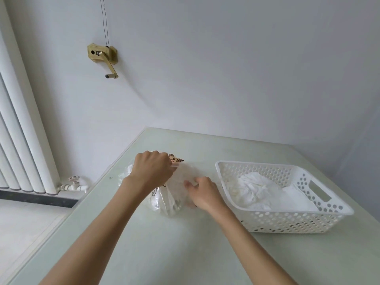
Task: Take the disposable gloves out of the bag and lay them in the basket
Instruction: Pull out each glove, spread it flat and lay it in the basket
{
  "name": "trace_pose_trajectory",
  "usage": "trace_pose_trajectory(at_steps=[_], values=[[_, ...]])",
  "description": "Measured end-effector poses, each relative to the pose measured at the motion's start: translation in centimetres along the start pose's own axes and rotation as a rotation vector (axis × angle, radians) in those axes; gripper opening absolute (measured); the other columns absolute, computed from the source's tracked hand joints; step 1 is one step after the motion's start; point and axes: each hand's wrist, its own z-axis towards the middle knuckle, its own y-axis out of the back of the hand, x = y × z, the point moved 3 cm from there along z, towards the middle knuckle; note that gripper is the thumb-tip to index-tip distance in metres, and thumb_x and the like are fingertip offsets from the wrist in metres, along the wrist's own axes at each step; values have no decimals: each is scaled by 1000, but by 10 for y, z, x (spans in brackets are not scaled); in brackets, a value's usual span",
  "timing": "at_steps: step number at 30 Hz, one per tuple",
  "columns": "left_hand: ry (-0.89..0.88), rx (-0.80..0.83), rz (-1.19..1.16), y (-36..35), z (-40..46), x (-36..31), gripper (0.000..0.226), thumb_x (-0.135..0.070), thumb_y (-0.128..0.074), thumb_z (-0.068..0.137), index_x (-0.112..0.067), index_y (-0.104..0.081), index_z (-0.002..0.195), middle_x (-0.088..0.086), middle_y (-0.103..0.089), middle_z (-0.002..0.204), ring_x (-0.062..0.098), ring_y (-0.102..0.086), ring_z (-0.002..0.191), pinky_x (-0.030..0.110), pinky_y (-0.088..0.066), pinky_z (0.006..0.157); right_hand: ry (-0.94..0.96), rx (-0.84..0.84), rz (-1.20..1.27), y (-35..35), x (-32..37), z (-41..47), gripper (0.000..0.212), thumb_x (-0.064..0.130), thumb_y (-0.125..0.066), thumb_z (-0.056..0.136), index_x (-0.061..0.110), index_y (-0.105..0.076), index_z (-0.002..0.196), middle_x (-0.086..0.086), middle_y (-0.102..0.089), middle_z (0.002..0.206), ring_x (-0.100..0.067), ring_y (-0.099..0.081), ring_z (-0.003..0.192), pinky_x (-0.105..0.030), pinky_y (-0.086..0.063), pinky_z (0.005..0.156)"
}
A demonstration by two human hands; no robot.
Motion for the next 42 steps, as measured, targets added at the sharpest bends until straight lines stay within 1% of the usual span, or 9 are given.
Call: trace_pose_trajectory(at_steps=[3, 6, 10, 18, 26, 28, 33, 37, 42], values=[[-26, 84, -29, 4, -4, 0, 49, -62, -32, 93, -33, -70, 107, -1, -66, 93, 27, -58, 90, 28, -32, 68, -117, -65, 230, -19, -2, 13, 45, 47, -59, 85, 11, -57, 114, -4, -73, 92, -27, -68, 89, -34, -54, 79], [-17, 162, -113, 2, -6, 3, 58, -70, -22, 91, -40, -69, 106, -6, -59, 83, 22, -53, 95, 30, -33, 73, -151, -201, 277, -25, 3, 19, 24, 33, -60, 83, 10, -66, 81, 0, -68, 75, -28, -61, 76, -28, -48, 67], [-24, 194, -60, -28, -11, 7, 44, -59, -14, 97, -57, -37, 134, -8, -34, 149, 25, -22, 143, 47, -19, 111, -68, -249, 182, -22, 9, 9, 35, 22, -60, 86, 12, -43, 57, 1, -49, 57, -25, -37, 58, -29, -32, 53], [88, 179, -156, -46, -9, -1, 54, -63, -10, 94, -50, -33, 141, -5, -19, 159, 25, -5, 148, 57, 4, 115, 321, -175, -318, 8, 11, -57, 42, 15, -53, 88, 12, -25, 57, -3, -29, 53, -33, -31, 65, -35, -25, 55], [-3, 288, -734, 3, -32, 7, 89, -71, -66, 68, -42, -31, 144, -15, -21, 155, 8, -7, 147, 40, -8, 120, 337, -173, -354, 36, 7, -53, 37, 34, -64, 87, 15, -45, 62, 1, -54, 66, -30, -55, 72, -29, -34, 59], [-100, 349, -608, 12, -48, 2, 98, -63, -73, 66, -46, -20, 147, -19, -11, 156, 9, 0, 147, 43, -6, 120, 304, -156, -345, 40, 10, -49, 20, 34, -67, 84, 18, -55, 83, 0, -63, 80, -29, -61, 83, -29, -36, 62], [-154, 461, -213, -28, -61, -3, 82, -44, -59, 90, -41, -5, 151, -11, 12, 160, 12, 17, 146, 46, 7, 118, 361, -159, -412, 54, 17, -48, 52, 33, -68, 85, 29, -43, 130, 5, -53, 100, -24, -58, 100, -30, -41, 78], [-143, 412, -240, -43, -43, 9, 76, -37, -61, 90, -42, -14, 149, -13, 1, 160, 11, 7, 147, 45, 6, 119, 399, -129, -604, 51, 20, -32, 40, 39, -64, 87, 25, -58, 124, 0, -50, 117, -21, -51, 112, -29, -33, 76], [-98, 482, -280, -34, -19, 19, 75, -34, -74, 79, -40, -35, 142, -14, -13, 158, 9, 2, 147, 44, 8, 118, 408, -133, -523, 53, 25, -9, 14, 32, -63, 89, 22, -72, 94, 4, -65, 100, -17, -55, 98, -25, -33, 71]])
